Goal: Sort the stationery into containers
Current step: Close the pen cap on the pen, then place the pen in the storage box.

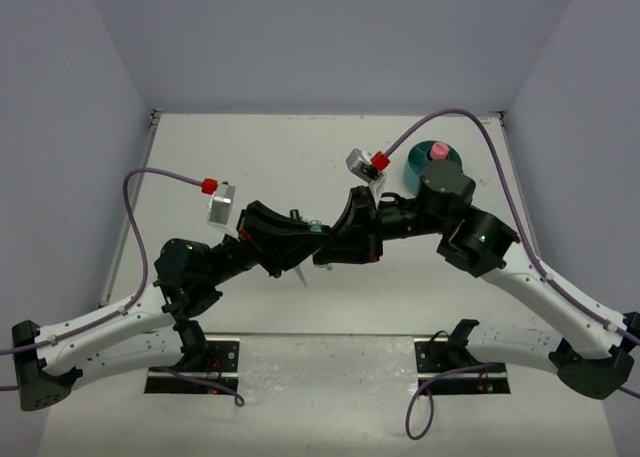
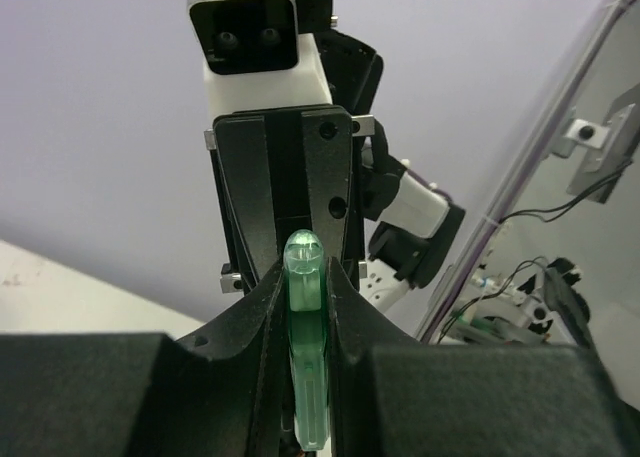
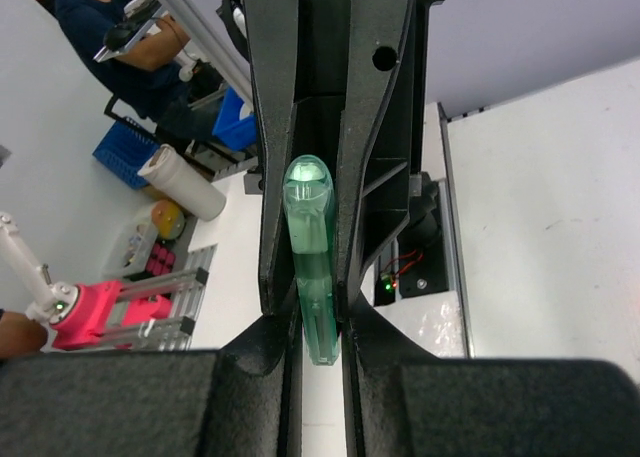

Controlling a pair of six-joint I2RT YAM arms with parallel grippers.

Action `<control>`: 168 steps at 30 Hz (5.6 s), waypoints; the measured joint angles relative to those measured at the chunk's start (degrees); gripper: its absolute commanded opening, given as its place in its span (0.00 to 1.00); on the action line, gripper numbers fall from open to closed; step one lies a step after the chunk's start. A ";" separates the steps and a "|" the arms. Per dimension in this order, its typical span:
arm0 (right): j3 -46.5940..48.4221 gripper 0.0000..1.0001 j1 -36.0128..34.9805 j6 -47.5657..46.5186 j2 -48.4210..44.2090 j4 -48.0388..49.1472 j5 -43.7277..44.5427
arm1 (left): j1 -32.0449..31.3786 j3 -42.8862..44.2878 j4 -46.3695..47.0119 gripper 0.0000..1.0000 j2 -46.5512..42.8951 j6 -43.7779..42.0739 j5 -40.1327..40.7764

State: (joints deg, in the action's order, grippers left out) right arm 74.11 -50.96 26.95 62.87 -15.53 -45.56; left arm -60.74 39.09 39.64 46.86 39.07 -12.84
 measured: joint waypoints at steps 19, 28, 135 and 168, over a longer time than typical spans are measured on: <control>-21.99 0.00 -3.69 5.47 -3.41 22.57 1.55 | -1.49 16.21 -33.96 0.23 2.58 -11.34 3.30; -23.25 0.00 -4.47 6.06 -4.57 22.32 4.37 | -1.57 13.85 -32.02 0.13 1.44 -11.03 3.94; -22.11 0.00 -4.16 12.86 -7.77 28.44 18.53 | -2.12 -0.06 -15.02 0.73 -4.49 -9.26 15.67; -25.52 0.00 40.84 2.52 -6.40 7.66 69.55 | -3.03 14.57 -66.97 1.00 -9.14 -0.18 48.67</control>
State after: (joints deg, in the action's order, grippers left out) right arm 48.59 -10.12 29.47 56.47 -7.87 23.99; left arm -63.77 53.67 -27.33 37.73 38.89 35.83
